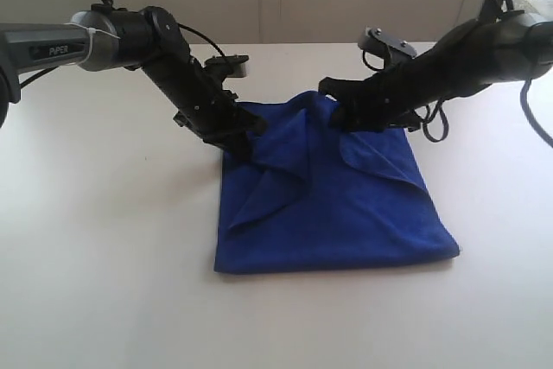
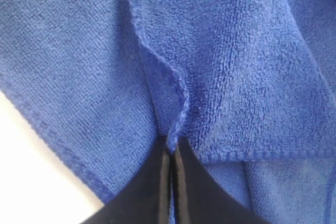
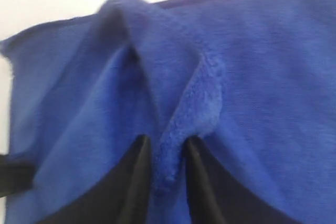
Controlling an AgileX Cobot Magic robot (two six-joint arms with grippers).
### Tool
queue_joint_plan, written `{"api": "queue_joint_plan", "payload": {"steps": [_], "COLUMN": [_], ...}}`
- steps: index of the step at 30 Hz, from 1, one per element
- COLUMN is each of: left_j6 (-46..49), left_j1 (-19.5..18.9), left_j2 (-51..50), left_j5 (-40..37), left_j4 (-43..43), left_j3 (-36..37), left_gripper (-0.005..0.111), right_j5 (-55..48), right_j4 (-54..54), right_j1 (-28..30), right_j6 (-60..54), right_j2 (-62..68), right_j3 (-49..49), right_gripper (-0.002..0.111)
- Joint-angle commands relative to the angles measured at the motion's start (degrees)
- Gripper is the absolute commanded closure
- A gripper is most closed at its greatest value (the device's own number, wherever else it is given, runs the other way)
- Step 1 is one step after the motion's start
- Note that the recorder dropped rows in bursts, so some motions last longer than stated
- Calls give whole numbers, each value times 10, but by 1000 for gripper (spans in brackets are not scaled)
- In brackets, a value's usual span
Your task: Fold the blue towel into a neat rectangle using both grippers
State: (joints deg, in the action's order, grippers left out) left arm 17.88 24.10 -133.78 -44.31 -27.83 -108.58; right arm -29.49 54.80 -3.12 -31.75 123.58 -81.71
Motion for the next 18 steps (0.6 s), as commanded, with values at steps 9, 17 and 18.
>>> {"api": "queue_joint_plan", "payload": {"steps": [9, 17, 18], "left_j6": [-4, -7, -15], "left_j1": [0, 0, 0], "left_j2": [2, 2, 2], "left_j5": [-7, -9, -9], "left_j4": [-4, -4, -5], "left_j3": [-1, -1, -1], "left_gripper": [107, 107, 107], "right_j5": [-69, -25, -16], "right_j4": [28, 30, 27], "right_j1": [-28, -33, -40], "right_j6": [-130, -130, -139], "right_j2": [-24, -40, -40], "right_j3": [-11, -32, -33], "right_gripper": [84, 63, 62]}}
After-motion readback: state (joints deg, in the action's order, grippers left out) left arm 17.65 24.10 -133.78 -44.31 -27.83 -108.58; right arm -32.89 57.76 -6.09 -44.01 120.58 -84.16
